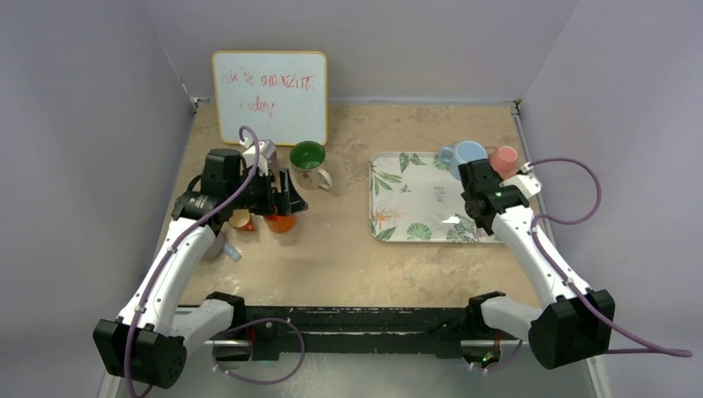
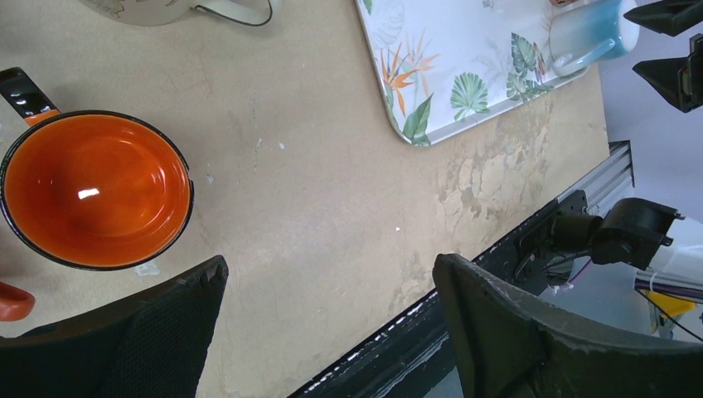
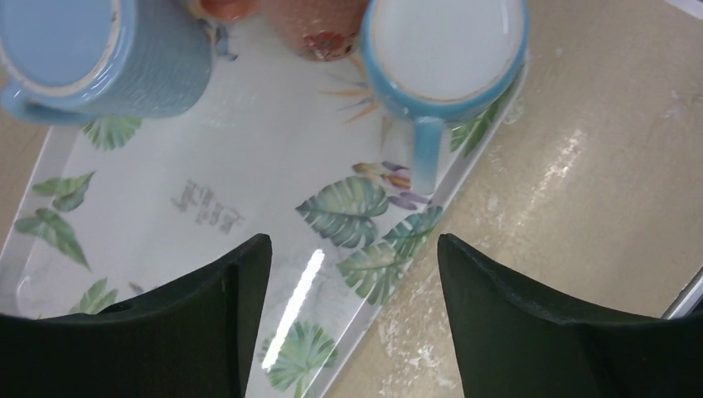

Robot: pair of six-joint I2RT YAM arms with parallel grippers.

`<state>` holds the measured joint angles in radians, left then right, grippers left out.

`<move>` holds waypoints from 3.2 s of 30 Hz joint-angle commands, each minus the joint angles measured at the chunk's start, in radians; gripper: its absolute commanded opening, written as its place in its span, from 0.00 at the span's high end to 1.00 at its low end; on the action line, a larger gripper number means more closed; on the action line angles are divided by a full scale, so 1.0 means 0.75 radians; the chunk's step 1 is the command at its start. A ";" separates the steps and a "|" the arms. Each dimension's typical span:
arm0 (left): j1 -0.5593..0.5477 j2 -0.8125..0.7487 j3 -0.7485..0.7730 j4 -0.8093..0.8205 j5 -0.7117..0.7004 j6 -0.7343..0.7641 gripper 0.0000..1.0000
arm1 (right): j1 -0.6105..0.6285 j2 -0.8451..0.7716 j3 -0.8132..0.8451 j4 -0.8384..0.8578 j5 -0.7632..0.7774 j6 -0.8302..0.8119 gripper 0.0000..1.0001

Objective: Turn the mug right side up
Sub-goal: Place the cup at the center of the board, then turn over the cup on the tray.

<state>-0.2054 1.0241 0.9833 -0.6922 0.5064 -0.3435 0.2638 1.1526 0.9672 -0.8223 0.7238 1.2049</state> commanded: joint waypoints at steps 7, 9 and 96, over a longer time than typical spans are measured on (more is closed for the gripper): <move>-0.016 -0.023 -0.013 0.052 0.018 0.035 0.06 | -0.259 0.072 -0.166 0.222 -0.057 -0.072 0.30; -0.016 -0.022 -0.012 0.055 0.021 0.035 0.06 | -0.291 0.095 -0.199 0.290 -0.078 -0.102 0.31; -0.014 -0.070 0.035 0.056 0.051 -0.147 0.05 | -0.131 -0.413 -0.606 1.244 -1.269 -0.525 1.00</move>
<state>-0.2119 0.9867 0.9710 -0.7174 0.4408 -0.3592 0.1585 0.9218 0.5240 -0.1162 -0.1326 0.8001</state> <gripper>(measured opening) 0.977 0.180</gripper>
